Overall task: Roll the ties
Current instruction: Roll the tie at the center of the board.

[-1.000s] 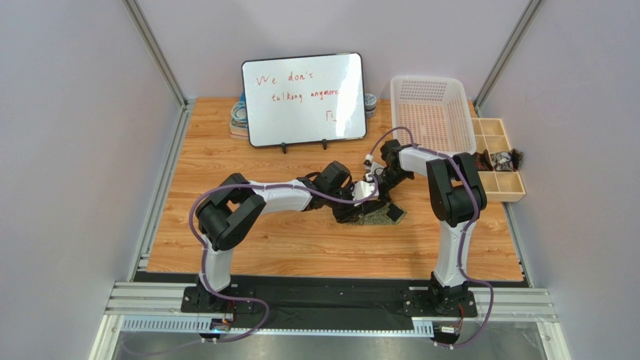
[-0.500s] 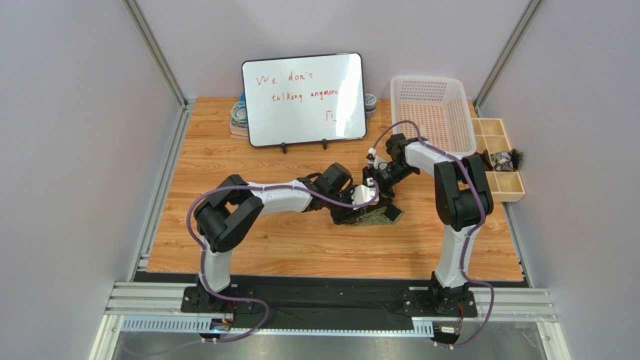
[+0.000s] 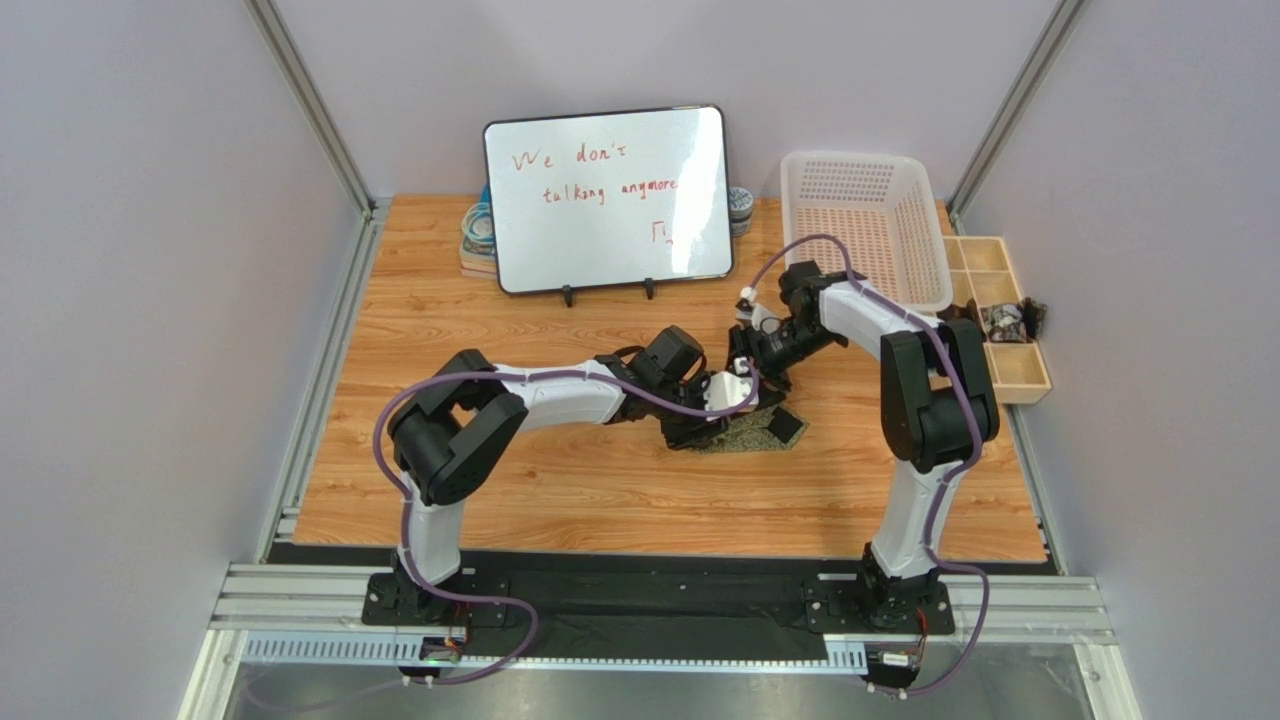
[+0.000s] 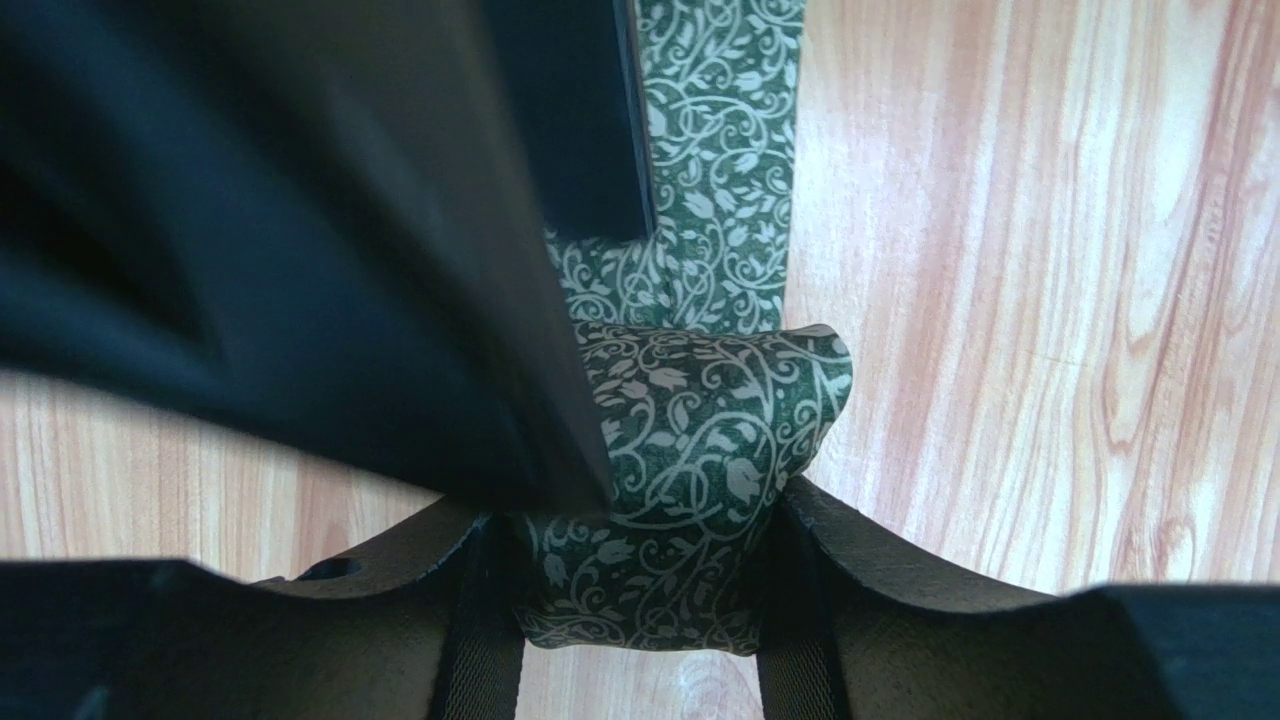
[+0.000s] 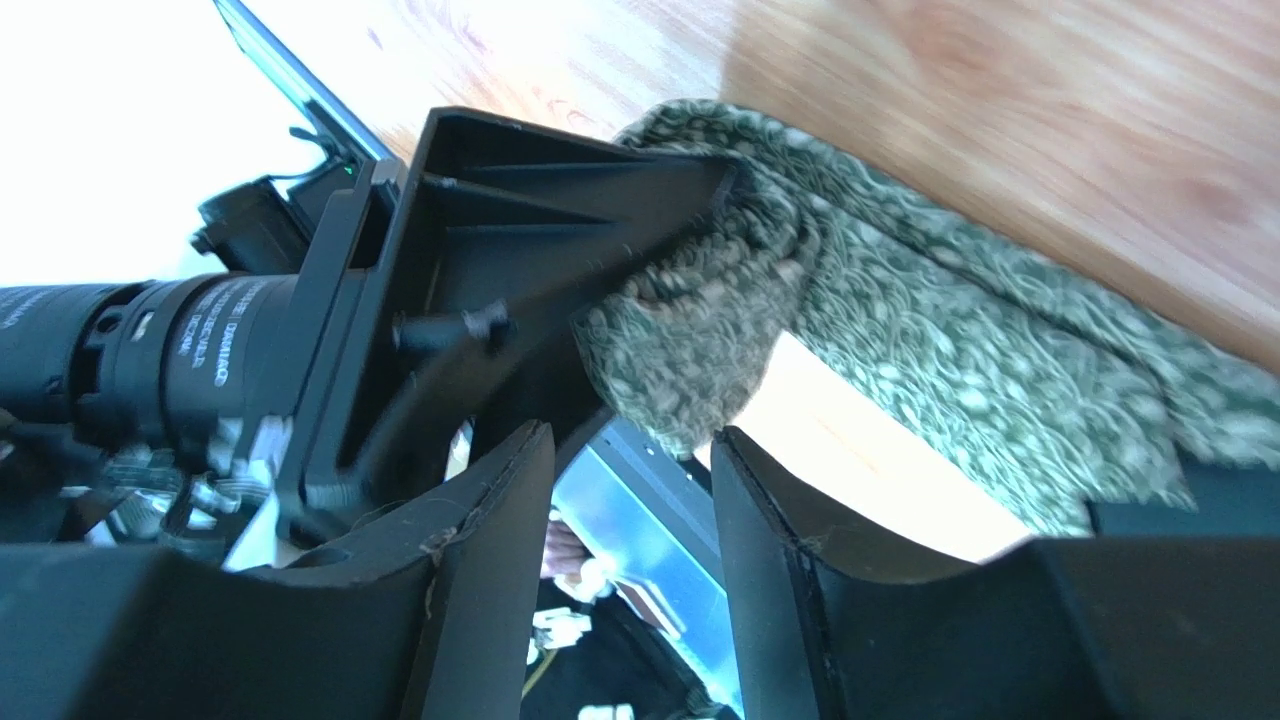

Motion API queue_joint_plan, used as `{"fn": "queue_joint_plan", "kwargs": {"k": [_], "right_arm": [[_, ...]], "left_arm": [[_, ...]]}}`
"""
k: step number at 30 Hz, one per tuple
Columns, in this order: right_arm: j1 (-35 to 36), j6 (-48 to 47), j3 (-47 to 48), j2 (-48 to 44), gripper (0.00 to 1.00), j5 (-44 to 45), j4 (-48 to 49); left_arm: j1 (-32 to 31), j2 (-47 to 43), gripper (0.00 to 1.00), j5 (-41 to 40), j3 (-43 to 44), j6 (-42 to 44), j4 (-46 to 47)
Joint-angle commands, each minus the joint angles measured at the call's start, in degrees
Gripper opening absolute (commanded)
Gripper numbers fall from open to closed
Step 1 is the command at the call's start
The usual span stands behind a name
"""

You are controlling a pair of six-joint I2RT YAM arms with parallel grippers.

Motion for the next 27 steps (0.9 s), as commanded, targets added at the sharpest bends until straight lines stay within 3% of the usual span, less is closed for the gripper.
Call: {"fn": "queue_joint_plan", "kwargs": {"k": [1, 5, 9, 12, 21, 27], "right_arm": [[3.2, -0.8, -1.5, 0.2, 0.47, -0.1, 2.7], [3.9, -1.3, -0.9, 3.6, 0.39, 4.3, 3.5], [3.9, -2.1, -0.7, 4.8, 0.12, 10.2, 2.8], [3.6, -2.7, -1.1, 4.8, 0.00, 12.6, 2.6], [1.4, -3.2, -2.6, 7.0, 0.00, 19.2, 4.1], [0.0, -2.4, -3.5, 8.6, 0.00, 21.7, 5.6]], "left_arm": [[-0.5, 2.5, 0.27, -1.2, -1.3, 0.7, -7.6], [-0.4, 2.2, 0.31, -1.0, -1.4, 0.6, -7.7], [-0.4, 1.8, 0.33, -1.3, -1.5, 0.4, -7.5], [-0.2, 1.1, 0.36, -0.9, -1.1, 0.3, -7.5], [1.2, -3.9, 0.66, 3.4, -1.7, 0.4, -5.4], [2.5, -6.5, 0.73, 5.7, -2.6, -2.6, -1.2]]}}
